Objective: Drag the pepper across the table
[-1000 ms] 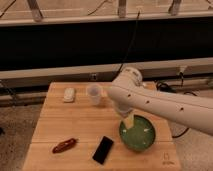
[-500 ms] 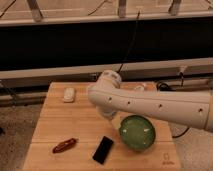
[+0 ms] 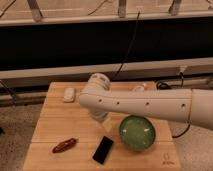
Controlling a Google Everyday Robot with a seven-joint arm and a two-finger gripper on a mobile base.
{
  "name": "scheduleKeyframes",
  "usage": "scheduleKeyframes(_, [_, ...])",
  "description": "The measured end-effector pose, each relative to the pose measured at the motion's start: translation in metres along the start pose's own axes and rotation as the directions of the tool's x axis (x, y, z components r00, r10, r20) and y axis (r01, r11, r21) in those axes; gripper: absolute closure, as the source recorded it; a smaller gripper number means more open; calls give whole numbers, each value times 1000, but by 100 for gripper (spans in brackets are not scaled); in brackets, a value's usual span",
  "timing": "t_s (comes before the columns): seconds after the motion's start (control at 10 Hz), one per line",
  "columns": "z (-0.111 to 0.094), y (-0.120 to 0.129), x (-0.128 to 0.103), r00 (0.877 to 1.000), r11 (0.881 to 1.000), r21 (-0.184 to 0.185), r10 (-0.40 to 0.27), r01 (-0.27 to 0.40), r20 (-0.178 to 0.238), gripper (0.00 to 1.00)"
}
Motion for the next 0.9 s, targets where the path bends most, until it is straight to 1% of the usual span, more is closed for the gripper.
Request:
scheduleKeyframes(0.1, [2, -2, -6, 1000, 1000, 5, -14, 13, 12, 20])
scheduleKeyframes(0.3, [6, -16, -32, 998, 999, 16, -48, 47, 32, 20])
scheduleKeyframes(0.4, [8, -20, -41, 997, 998, 22, -67, 66, 41, 20])
scheduleKeyframes(0.6, [15, -24, -52, 993, 995, 34, -98, 96, 62, 20])
scheduleKeyframes(0.7, [19, -27, -58, 991, 993, 42, -115, 112, 73, 20])
scheduleKeyframes(0.9, [29, -37, -81, 981, 986, 58, -162, 157, 108, 20])
